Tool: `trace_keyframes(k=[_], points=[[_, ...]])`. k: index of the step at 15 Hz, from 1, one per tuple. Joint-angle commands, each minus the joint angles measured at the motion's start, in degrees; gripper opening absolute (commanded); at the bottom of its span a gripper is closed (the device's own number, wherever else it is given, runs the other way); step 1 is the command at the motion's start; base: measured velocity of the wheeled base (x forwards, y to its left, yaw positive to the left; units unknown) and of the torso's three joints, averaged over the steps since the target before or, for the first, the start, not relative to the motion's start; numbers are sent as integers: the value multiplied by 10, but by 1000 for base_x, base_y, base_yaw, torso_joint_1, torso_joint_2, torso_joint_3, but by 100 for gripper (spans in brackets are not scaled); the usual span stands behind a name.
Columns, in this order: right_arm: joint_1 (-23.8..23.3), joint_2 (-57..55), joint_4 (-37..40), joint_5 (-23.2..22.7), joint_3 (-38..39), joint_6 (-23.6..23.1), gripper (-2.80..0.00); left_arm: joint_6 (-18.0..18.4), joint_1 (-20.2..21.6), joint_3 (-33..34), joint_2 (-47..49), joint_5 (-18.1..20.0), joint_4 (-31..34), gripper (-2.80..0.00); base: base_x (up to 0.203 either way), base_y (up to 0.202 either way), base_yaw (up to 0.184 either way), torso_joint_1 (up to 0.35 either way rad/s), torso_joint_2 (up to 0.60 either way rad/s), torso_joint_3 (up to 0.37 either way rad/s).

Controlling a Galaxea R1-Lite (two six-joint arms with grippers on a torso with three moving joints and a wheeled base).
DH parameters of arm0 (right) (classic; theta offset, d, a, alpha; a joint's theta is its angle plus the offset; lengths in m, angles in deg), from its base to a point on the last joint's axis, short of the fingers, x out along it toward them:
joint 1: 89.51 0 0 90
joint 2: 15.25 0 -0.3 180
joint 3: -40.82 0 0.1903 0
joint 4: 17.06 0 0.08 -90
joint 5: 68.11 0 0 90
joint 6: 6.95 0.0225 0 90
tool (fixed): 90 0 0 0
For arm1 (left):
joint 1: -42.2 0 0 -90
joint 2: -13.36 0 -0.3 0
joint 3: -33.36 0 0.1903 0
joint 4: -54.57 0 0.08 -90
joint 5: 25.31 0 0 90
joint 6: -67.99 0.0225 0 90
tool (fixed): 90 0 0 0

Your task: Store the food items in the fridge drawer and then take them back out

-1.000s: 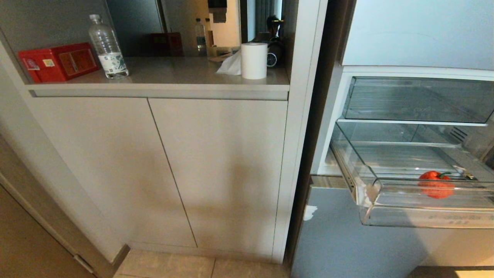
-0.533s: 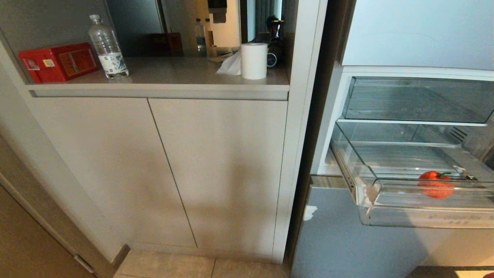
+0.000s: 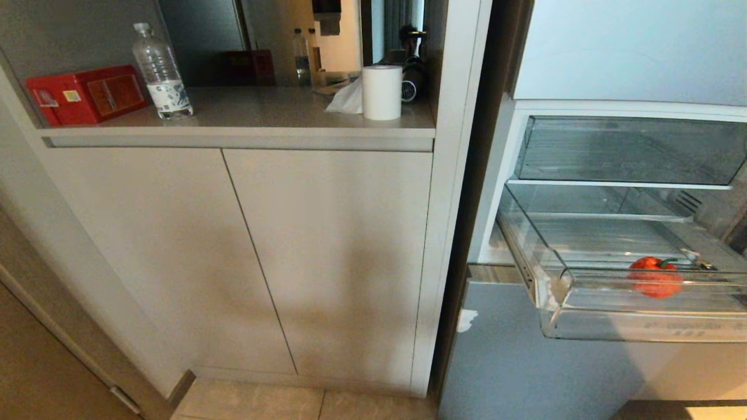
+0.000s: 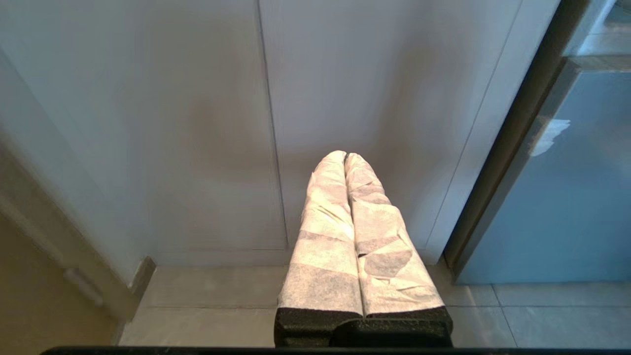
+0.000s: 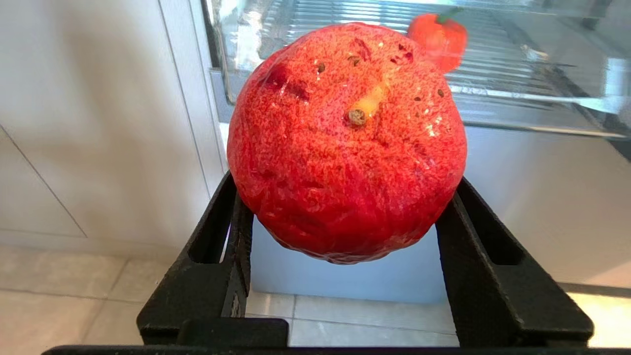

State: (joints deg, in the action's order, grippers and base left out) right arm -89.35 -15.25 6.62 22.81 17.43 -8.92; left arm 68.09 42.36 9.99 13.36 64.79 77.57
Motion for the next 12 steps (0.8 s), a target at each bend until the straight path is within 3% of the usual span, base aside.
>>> trace_keyframes(k=[1, 12], points=[[0, 0, 2, -1, 1, -5, -280, 0, 0, 1, 1, 0, 0, -280, -5, 2, -71, 2, -1, 4], [0, 0, 2, 0, 1, -8, -280, 0, 0, 1, 1, 0, 0, -280, -1, 7, -170, 3, 1, 4]])
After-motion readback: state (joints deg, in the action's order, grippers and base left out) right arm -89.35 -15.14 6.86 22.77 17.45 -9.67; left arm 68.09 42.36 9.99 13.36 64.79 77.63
